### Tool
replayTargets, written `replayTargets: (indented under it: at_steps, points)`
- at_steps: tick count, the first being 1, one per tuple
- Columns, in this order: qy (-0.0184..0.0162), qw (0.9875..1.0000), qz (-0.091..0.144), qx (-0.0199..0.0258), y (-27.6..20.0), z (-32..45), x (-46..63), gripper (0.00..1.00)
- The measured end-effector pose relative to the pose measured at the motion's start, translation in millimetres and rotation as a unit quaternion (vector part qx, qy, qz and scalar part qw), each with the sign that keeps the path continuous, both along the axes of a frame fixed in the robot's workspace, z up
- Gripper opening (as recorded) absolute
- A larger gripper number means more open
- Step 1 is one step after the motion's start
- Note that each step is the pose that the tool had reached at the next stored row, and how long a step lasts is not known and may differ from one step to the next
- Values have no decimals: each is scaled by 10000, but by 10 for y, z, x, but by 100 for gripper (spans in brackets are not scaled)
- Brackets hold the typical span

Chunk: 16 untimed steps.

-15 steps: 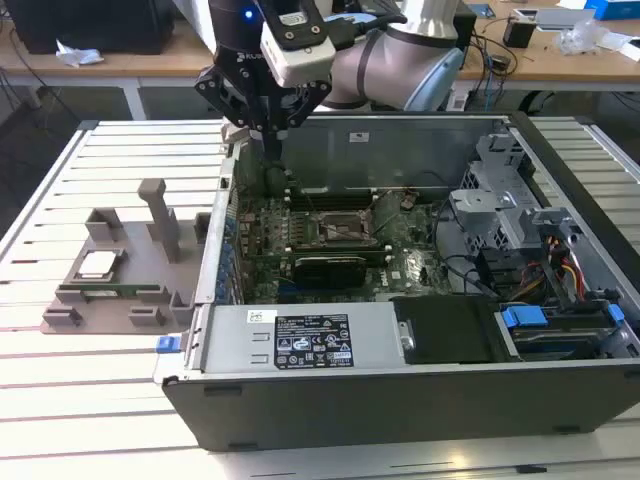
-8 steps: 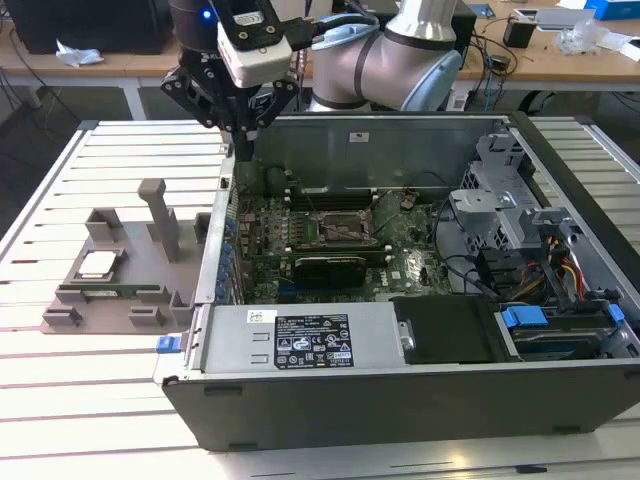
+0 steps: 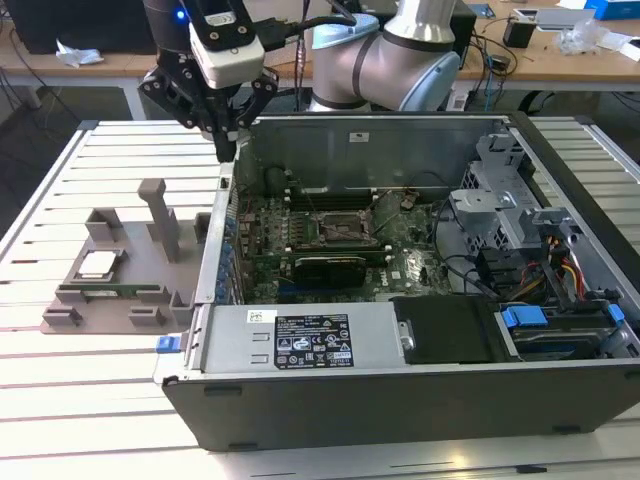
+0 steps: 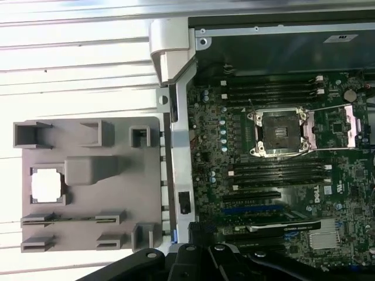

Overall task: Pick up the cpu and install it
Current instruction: 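Reach for the cpu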

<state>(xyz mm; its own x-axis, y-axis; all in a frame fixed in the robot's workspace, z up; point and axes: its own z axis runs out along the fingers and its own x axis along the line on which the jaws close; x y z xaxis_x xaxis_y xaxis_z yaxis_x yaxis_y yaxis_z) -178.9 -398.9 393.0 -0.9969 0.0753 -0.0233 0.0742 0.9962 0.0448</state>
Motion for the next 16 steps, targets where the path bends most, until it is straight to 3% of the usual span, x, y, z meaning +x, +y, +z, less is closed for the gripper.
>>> replayTargets:
  at_steps: [5,16]
  points:
    - [0,10000,0,0,0,-2,-156,11]
    - [0,10000,0,-2,0,-8,-332,11]
